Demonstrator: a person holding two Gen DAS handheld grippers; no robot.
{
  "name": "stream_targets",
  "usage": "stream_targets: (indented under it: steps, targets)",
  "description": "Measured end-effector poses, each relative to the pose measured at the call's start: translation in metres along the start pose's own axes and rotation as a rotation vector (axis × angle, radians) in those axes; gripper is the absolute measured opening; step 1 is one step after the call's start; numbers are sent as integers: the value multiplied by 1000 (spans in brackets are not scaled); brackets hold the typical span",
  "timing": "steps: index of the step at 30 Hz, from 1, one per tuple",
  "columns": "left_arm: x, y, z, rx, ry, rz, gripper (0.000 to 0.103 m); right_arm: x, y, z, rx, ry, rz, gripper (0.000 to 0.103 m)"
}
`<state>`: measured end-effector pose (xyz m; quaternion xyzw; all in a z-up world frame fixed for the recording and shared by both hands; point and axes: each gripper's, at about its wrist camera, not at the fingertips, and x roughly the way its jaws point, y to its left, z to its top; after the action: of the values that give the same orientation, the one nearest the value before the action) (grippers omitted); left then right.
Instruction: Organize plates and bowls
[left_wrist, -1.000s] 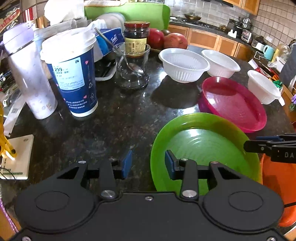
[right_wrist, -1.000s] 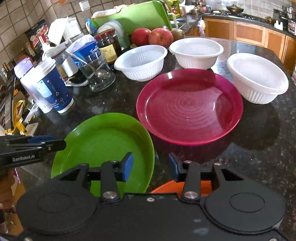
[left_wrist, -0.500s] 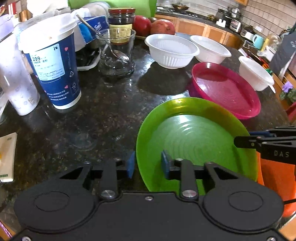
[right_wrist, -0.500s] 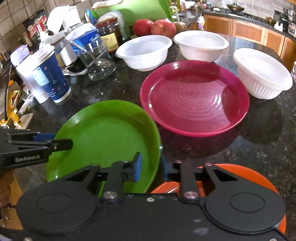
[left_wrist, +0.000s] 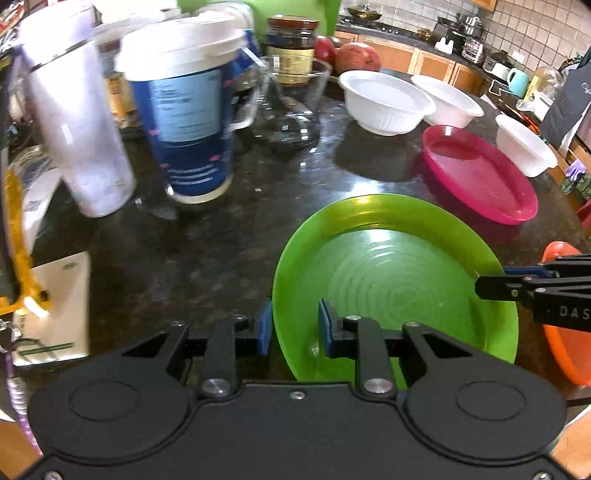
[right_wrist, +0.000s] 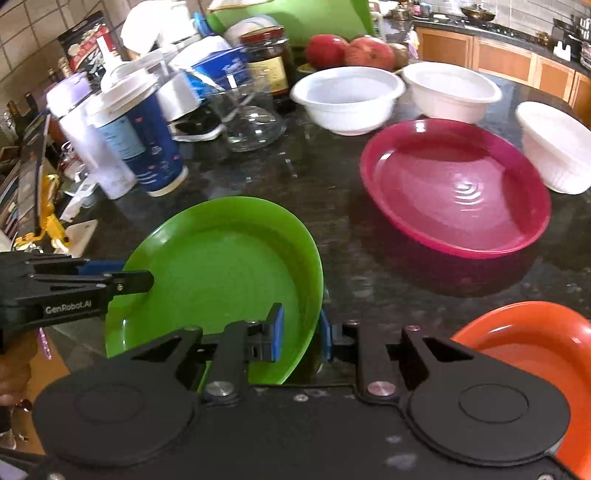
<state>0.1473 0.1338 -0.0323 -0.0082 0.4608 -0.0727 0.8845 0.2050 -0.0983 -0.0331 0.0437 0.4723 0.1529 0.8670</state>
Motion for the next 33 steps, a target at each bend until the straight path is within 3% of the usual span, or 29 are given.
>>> stream_targets:
  steps: [13, 19, 25, 33]
  targets:
    - [-11, 36, -12, 6, -15, -11, 34, 3, 35, -10, 26, -32, -28, 25]
    - [-21, 42, -7, 7, -54, -27, 34, -14, 32, -14, 65, -117, -86, 26]
    - [-32, 31, -3, 28, -111, -36, 34, -34, 24, -21, 103, -187, -111, 26]
    - [-48, -12, 2, 60, -216, -72, 35, -71, -7, -44, 154, -279, -135, 26]
